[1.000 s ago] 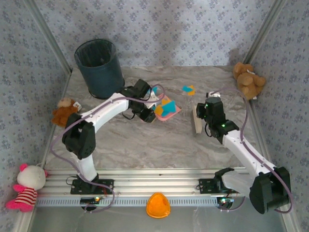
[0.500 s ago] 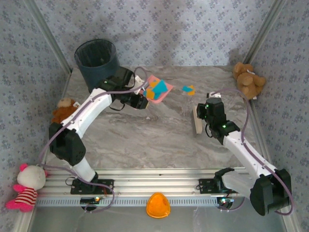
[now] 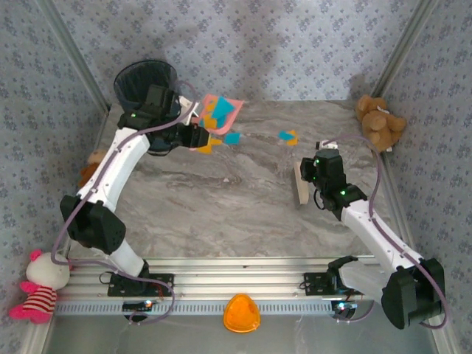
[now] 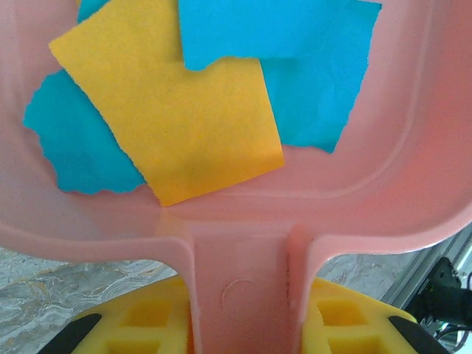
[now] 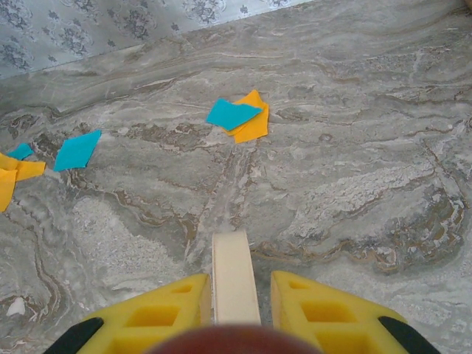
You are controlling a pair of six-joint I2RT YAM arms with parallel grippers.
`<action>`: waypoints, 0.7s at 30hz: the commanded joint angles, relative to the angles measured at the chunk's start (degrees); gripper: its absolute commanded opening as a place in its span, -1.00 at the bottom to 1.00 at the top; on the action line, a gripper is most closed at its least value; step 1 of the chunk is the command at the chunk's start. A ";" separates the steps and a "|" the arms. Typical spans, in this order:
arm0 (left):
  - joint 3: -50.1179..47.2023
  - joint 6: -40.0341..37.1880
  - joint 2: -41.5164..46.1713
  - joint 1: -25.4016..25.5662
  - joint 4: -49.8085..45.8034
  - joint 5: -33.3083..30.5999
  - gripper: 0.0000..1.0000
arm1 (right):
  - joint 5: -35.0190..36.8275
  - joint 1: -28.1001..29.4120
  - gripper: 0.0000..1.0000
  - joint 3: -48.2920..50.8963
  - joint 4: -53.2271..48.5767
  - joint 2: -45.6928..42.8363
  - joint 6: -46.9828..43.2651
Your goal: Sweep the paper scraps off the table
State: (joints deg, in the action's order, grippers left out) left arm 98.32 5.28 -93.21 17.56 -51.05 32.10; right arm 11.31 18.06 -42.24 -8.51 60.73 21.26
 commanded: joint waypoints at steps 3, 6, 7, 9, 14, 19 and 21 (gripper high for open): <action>4.57 2.31 0.70 -2.91 -0.85 4.40 -1.00 | -0.41 -0.33 -1.00 0.07 0.11 -1.32 0.91; 6.62 3.21 -0.17 -4.64 -0.72 5.22 -1.00 | -0.59 -0.40 -1.00 0.14 0.00 -1.40 1.15; 7.32 3.57 -0.54 -5.26 -0.63 5.78 -1.00 | -0.67 -0.44 -1.00 0.14 -0.02 -1.40 1.16; 8.92 4.98 -1.48 -6.31 -0.54 6.09 -1.00 | -0.81 -0.40 -1.00 0.12 -0.16 -1.49 1.23; 12.50 9.26 -4.22 -9.16 1.01 6.54 -1.00 | -1.02 -0.41 -1.00 -0.04 -0.47 -1.54 1.33; 15.91 14.19 -7.64 -12.38 2.95 8.22 -1.00 | -1.34 -0.49 -1.00 0.12 -0.69 -1.40 1.32; 17.49 15.27 -8.93 -13.17 2.97 8.80 -1.00 | -1.43 -0.51 -1.00 0.14 -0.75 -1.40 1.21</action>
State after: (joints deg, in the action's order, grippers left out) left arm 112.31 17.10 -100.88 5.39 -49.74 38.22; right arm 10.66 17.87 -42.24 -8.88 60.73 21.65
